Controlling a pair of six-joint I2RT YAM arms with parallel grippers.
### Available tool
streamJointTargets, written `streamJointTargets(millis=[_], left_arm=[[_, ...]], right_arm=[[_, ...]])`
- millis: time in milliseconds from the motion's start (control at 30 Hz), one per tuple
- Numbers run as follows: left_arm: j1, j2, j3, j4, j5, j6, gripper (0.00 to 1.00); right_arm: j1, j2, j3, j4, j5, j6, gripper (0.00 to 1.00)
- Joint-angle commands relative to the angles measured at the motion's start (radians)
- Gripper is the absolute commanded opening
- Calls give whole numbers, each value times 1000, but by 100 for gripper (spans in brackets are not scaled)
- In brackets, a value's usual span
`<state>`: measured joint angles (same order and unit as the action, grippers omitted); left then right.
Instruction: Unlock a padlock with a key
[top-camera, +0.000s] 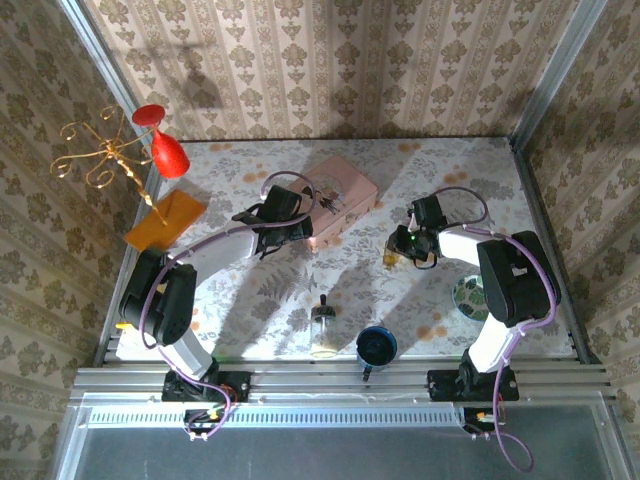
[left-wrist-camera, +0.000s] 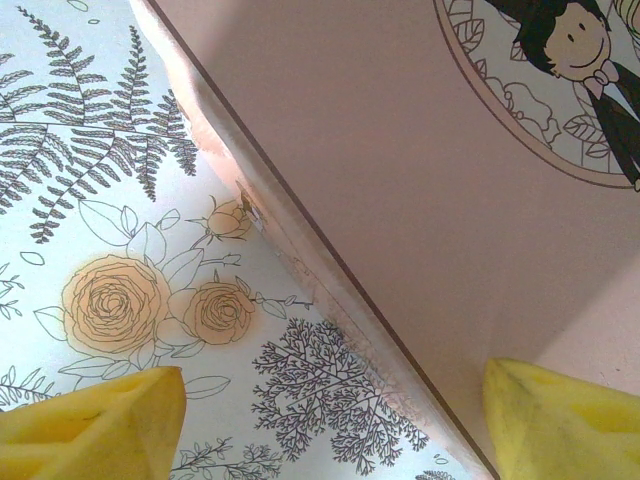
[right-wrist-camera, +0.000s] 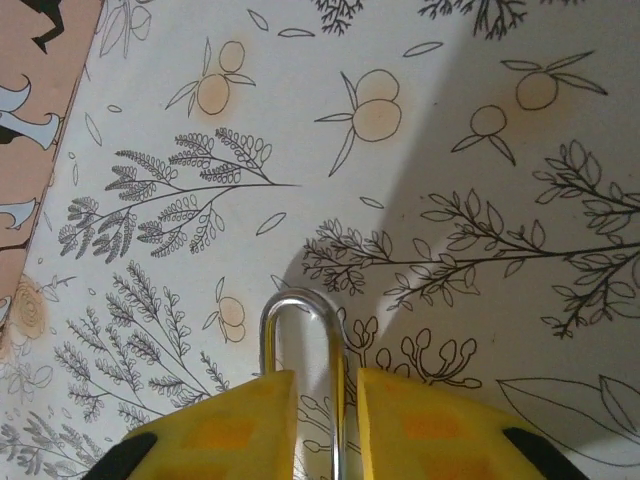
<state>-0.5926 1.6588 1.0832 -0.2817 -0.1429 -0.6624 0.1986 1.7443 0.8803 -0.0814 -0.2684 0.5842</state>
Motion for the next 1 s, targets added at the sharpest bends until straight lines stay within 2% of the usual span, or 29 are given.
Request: streamJointTargets(millis=[0,67,167,367,600,767,967], left_arm=[[25,16,-31,-197,-72,1,77],[25,13,-32,-197,-73,0,77],[25,6,-33,-197,-70,-1,78],[25,-44,-35,-178,-34,-28,86],[35,-104,-50,-113,7,-89,100],[59,-115,-73,-37,47,-136,100],[89,-77,-69,66,111,-160,100]], right_arm=[[-7,-36,-2,-57,47,-22,28],[-6,-52,9,-84,74,-28,34],[-6,-84,40,-132,117,-46,38],[-6,-93,173,-193,132,-118,57],[-5,57,425,-196,85,-192,68],[-4,170,569,-166,55,-215,76],[6,307,720,-163,-41,-208,77]])
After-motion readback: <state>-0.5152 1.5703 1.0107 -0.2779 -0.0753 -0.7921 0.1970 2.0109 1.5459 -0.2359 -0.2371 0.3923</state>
